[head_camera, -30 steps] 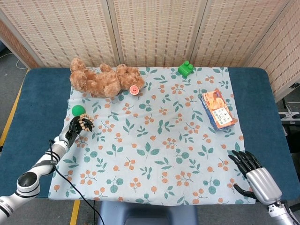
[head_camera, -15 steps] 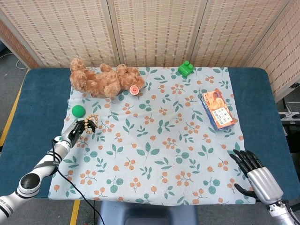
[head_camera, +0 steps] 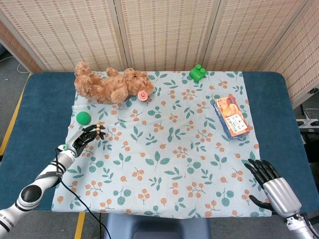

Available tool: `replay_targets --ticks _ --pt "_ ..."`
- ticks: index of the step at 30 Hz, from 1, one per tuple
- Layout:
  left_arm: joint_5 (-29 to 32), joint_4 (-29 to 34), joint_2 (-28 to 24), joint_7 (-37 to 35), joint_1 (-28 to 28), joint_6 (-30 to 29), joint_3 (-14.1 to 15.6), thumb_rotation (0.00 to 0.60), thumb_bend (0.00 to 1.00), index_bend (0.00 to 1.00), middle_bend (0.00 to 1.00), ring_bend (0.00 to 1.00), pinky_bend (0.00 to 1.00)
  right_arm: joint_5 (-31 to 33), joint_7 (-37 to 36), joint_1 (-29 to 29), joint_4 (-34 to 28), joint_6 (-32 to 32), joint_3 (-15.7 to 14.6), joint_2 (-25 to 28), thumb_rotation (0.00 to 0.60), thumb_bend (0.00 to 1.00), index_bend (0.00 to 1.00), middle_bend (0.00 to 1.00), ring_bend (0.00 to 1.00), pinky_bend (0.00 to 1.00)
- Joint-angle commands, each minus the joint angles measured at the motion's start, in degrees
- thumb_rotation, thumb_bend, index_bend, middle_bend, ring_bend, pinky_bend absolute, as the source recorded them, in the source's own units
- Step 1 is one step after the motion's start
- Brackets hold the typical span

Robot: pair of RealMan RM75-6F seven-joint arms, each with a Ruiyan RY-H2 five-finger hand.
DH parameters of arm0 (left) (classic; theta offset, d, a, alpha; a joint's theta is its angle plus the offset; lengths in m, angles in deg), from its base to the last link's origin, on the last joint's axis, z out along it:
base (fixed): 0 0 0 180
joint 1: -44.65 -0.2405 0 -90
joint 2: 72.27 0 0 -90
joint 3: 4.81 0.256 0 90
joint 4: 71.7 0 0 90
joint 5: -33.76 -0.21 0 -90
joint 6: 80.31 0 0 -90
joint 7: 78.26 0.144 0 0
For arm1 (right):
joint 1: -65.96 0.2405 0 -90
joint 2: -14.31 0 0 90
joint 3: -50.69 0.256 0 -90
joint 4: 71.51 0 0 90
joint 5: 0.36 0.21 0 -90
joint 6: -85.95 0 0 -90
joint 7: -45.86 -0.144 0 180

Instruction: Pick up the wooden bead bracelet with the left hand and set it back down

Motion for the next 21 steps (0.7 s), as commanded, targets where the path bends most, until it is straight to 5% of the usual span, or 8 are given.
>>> replay_targets --ticks 1,4,12,14,21 --pt "-0.13 -0.35 0.42 -1.72 -0.13 -0.04 -0.36 0.161 0.56 0.35 0.55 0.25 0.01 -0.03 0.01 -0.01 0.0 0.02 -0.02 0.02 0.6 0.15 0.0 0.0 0.0 0.0" --pt "0.71 -0.47 0.48 -3.89 -0.19 0.5 -0.61 0.0 0.55 0.37 0.56 0.25 0.01 -0.09 0.06 0.01 0.0 -0.07 -0.08 0.02 0.6 0.15 0.0 0.0 0.0 0.0" --pt "-2.18 -0.39 -0.33 -3.67 0.51 -0.01 1.23 0.006 0.56 0.46 0.61 0.27 0.01 0.0 -0.03 -0.05 -0.07 0.07 -0.02 0.08 0.6 0.15 0.0 0.0 0.0 0.0" --pt "-2.69 -0.12 -0.44 -3.85 0.62 -0.61 1.61 0.034 0.56 0.47 0.62 0.27 0.01 0.03 -0.01 -0.06 -0.05 0.07 -0.01 0.07 0.6 0.15 0.0 0.0 0.0 0.0" --pt "-4.37 -0.16 -0.81 -4.82 0.91 -1.52 2.44 0.316 0.53 0.49 0.62 0.27 0.01 0.08 -0.02 -0.05 -0.06 -0.02 -0.01 0.1 0.6 0.15 0.0 0.0 0.0 0.0"
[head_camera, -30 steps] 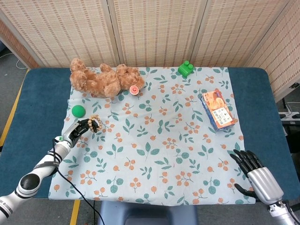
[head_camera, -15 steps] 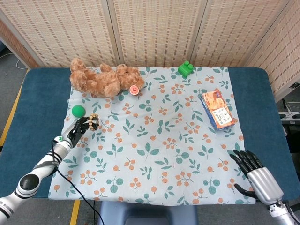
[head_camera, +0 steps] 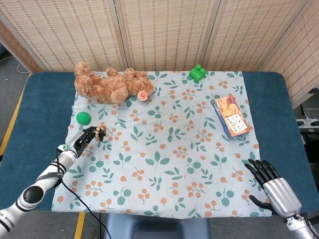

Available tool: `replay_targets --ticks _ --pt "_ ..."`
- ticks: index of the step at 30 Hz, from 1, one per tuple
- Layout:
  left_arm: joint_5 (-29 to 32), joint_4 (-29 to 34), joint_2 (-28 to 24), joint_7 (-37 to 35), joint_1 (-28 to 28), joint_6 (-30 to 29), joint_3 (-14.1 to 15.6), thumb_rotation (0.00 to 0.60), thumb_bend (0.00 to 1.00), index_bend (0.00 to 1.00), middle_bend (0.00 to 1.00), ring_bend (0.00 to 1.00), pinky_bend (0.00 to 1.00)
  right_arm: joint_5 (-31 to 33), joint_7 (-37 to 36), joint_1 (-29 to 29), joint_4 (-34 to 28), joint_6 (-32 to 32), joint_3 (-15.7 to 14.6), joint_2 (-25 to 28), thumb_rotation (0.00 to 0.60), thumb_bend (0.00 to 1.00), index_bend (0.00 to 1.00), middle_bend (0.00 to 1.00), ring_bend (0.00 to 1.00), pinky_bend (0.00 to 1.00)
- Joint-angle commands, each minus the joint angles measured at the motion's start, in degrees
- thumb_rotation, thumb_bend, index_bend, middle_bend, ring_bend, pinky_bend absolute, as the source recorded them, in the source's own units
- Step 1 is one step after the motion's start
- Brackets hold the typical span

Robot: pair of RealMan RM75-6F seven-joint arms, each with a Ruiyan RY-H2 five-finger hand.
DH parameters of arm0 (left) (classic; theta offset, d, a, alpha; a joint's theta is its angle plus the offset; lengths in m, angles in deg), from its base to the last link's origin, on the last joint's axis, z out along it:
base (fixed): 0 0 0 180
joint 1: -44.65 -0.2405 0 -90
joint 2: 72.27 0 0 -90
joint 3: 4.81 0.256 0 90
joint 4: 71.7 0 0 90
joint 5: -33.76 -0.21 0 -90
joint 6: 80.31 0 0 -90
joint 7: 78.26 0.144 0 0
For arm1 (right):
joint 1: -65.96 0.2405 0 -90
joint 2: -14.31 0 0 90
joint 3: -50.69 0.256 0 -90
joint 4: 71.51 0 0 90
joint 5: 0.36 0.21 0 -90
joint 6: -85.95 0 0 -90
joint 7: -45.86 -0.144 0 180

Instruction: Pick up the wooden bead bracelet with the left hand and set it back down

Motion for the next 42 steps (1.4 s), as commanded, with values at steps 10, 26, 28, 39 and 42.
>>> replay_targets --ticks 10,26,28,39,42 --pt "0.1 -0.98 -0.5 -3.66 0.97 -0.86 1.5 0.379 0.53 0.52 0.64 0.27 0.01 0.07 0.23 -0.01 -0.05 -0.09 0.02 -0.06 0.6 0.15 0.0 0.0 0.0 0.0" --pt "-0.57 0.69 -2.16 -6.32 2.06 -2.41 4.09 0.433 0.99 0.54 0.65 0.27 0.01 -0.18 -0.13 -0.22 -0.01 0.53 0.01 0.16 0.6 0.15 0.0 0.0 0.0 0.0" --pt "-0.69 0.87 -2.32 -6.65 2.23 -2.44 4.39 0.472 1.0 0.54 0.65 0.27 0.01 -0.17 -0.11 -0.25 0.01 0.59 0.03 0.2 0.6 0.15 0.0 0.0 0.0 0.0" --pt "-5.01 2.71 -3.73 -6.21 2.07 2.58 3.93 0.6 1.0 0.4 0.47 0.16 0.0 -0.13 -0.18 -0.32 0.01 0.69 0.08 0.19 0.6 0.15 0.0 0.0 0.0 0.0" --pt "-5.51 2.7 -3.41 -6.03 1.63 3.95 2.83 0.6 1.0 0.4 0.46 0.14 0.0 -0.2 -0.24 -0.33 0.04 0.72 0.06 0.21 0.6 0.15 0.0 0.0 0.0 0.0"
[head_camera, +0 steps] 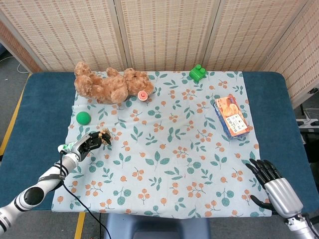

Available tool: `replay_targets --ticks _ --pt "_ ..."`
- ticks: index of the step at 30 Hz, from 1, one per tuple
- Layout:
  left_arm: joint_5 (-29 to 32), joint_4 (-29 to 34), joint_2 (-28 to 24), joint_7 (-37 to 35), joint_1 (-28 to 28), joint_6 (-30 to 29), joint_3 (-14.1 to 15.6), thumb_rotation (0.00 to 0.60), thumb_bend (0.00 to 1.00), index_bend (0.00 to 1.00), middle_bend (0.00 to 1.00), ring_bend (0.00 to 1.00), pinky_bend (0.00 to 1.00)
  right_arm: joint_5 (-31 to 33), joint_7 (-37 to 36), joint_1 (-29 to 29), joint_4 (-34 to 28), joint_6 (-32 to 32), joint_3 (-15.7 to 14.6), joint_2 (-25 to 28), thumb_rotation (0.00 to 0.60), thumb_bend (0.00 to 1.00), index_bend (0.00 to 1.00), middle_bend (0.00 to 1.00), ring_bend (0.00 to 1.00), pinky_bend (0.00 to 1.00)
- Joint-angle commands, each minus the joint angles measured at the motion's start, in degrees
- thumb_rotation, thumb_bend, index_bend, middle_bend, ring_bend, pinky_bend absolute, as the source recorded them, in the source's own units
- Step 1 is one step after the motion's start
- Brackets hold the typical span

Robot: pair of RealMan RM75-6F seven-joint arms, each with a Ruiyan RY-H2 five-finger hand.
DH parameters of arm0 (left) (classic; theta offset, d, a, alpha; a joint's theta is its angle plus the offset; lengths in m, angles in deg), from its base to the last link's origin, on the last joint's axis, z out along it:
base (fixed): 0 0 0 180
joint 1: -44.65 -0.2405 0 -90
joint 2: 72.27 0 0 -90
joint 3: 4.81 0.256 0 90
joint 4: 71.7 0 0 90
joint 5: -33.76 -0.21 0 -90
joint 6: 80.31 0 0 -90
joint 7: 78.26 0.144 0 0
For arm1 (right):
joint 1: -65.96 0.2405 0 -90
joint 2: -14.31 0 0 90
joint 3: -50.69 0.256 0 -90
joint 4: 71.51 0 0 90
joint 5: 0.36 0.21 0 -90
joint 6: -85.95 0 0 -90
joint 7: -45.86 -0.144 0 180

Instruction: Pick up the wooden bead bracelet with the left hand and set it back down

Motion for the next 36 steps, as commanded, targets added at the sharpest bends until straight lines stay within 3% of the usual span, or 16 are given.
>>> replay_targets --ticks 1,8,12,14,19,22,30,36 --pt "-0.64 0.08 0.22 0.2 -0.51 1.5 -1.29 0.6 1.0 0.39 0.46 0.14 0.0 0.0 -0.01 -0.01 0.01 0.02 0.0 0.01 0.6 0.15 0.0 0.0 0.0 0.0" --pt "0.29 -0.45 1.58 0.76 -1.92 4.99 -4.42 0.6 0.97 0.32 0.46 0.14 0.0 0.01 -0.2 -0.03 0.05 0.1 0.03 0.11 0.6 0.15 0.0 0.0 0.0 0.0" --pt "0.45 -0.66 2.58 2.73 -3.13 7.47 -6.69 0.6 0.68 0.29 0.45 0.14 0.0 0.1 -0.09 0.0 -0.02 -0.09 0.03 0.08 0.6 0.15 0.0 0.0 0.0 0.0" --pt "0.94 -1.01 3.38 3.68 -3.73 8.06 -7.72 0.568 0.6 0.31 0.46 0.14 0.0 0.11 -0.03 0.03 -0.05 -0.2 0.02 0.05 0.6 0.15 0.0 0.0 0.0 0.0" --pt "2.92 -2.09 4.75 4.28 -4.17 7.06 -8.29 0.192 0.54 0.56 0.6 0.2 0.0 0.23 0.09 0.07 -0.14 -0.39 0.04 0.04 0.6 0.15 0.0 0.0 0.0 0.0" --pt "3.73 -2.36 4.75 4.51 -3.95 6.71 -7.87 0.089 0.52 0.63 0.63 0.21 0.0 0.27 0.08 0.05 -0.16 -0.35 0.06 0.06 0.6 0.15 0.0 0.0 0.0 0.0" --pt "4.94 -2.3 4.39 4.75 -3.57 6.02 -7.02 0.066 0.52 0.66 0.63 0.22 0.0 0.21 0.05 0.02 -0.16 -0.25 0.07 0.09 0.6 0.15 0.0 0.0 0.0 0.0" --pt "5.0 -1.3 3.66 5.62 -3.52 5.03 -5.93 0.119 0.57 0.66 0.63 0.23 0.0 -0.03 -0.21 -0.1 -0.12 0.1 -0.01 0.22 0.6 0.15 0.0 0.0 0.0 0.0"
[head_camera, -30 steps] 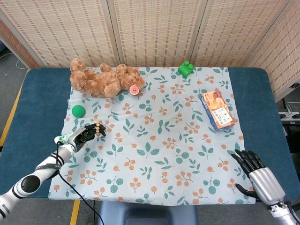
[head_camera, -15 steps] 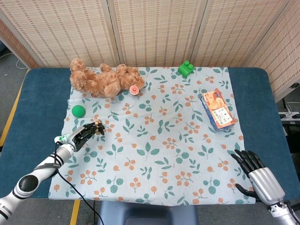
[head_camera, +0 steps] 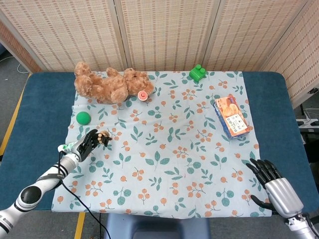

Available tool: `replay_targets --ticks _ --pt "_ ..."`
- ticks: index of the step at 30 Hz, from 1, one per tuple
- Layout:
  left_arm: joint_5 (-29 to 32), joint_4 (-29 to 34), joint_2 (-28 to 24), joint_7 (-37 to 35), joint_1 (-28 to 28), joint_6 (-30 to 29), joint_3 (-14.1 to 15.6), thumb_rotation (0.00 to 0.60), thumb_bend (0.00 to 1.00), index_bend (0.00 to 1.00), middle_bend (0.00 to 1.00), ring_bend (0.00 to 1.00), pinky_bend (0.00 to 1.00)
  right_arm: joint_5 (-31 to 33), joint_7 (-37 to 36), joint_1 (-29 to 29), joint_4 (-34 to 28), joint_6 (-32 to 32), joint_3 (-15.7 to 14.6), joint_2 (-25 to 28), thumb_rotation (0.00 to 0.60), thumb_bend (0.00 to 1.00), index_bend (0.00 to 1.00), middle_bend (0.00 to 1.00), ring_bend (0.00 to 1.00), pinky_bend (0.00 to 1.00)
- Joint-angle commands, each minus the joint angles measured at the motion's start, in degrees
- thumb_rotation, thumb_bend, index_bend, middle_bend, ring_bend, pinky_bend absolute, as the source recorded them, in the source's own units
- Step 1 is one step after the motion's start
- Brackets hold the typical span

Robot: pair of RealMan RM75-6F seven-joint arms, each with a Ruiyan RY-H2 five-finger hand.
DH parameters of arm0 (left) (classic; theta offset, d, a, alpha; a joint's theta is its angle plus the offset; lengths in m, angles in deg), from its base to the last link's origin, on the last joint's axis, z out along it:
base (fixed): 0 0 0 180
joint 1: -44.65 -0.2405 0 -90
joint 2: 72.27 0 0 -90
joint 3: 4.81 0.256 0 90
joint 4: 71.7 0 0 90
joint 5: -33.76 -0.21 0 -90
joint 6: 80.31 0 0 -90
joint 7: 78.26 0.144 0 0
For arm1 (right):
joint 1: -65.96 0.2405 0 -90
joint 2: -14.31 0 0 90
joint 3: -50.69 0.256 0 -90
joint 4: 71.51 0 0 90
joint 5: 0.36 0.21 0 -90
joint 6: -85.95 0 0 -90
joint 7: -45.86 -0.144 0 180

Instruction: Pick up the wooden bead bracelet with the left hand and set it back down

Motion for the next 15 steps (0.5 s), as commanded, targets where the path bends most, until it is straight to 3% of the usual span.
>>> replay_targets --ticks 1,7,15 --pt "0.25 0.51 -0.31 0.22 0.0 -0.73 0.51 0.129 0.58 0.66 0.63 0.23 0.0 -0.16 -0.07 -0.02 0.01 0.06 -0.07 0.02 0.6 0.15 0.0 0.0 0.0 0.0" --pt "0.57 0.76 -0.58 0.43 0.05 -1.27 1.0 0.256 0.64 0.66 0.63 0.23 0.0 -0.17 -0.11 -0.11 0.04 0.26 -0.03 0.04 0.6 0.15 0.0 0.0 0.0 0.0" --pt "0.67 0.95 -0.8 0.63 0.26 -1.6 1.29 0.371 0.7 0.66 0.63 0.23 0.0 -0.17 -0.15 -0.14 0.03 0.28 -0.02 0.05 0.6 0.15 0.0 0.0 0.0 0.0"
